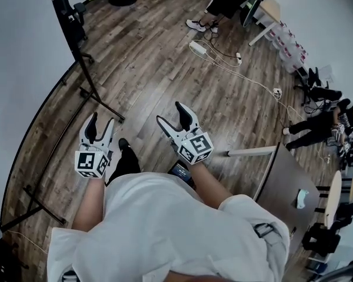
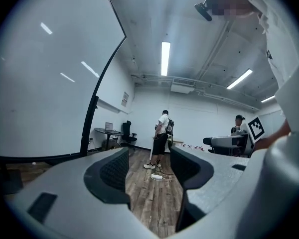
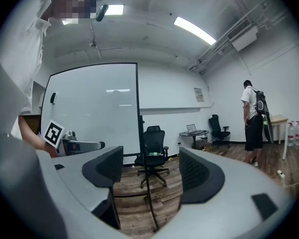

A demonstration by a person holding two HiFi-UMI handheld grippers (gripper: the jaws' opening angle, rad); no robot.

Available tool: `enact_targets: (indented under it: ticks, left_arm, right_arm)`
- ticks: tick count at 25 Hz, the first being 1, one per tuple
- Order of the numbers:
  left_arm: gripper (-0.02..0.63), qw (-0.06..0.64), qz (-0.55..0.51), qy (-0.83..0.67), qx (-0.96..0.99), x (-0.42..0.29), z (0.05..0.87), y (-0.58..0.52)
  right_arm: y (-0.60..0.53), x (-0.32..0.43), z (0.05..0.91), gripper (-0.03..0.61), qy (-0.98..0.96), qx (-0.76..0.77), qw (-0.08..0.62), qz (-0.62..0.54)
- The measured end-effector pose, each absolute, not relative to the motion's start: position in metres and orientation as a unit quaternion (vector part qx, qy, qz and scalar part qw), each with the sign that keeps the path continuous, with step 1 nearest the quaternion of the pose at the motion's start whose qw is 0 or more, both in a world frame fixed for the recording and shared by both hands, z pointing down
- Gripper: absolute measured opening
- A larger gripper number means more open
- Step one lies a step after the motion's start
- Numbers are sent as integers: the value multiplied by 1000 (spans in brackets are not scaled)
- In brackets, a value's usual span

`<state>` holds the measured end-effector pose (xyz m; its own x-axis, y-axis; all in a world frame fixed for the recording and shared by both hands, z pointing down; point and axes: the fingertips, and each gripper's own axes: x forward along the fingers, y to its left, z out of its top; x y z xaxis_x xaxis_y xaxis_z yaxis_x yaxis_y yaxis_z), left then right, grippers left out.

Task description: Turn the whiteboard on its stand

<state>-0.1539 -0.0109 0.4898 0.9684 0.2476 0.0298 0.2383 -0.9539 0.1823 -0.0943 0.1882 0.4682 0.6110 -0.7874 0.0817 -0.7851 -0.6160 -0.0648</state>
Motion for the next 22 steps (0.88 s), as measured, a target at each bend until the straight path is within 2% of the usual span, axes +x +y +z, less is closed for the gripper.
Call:
enact_targets:
  ticks: [6, 13, 22]
  left_arm:
    - [244, 79, 20, 137, 987, -60, 471, -41]
    - [244, 81, 19, 135, 987, 19, 470, -83]
    - [244, 79, 22, 79, 994, 58, 469, -126]
  right_arm:
    - [146, 11, 437, 345, 443, -896, -1, -43]
    - [69, 100, 414, 345, 484, -874, -17, -20]
    - [7, 169, 412, 345, 554, -832, 21, -21]
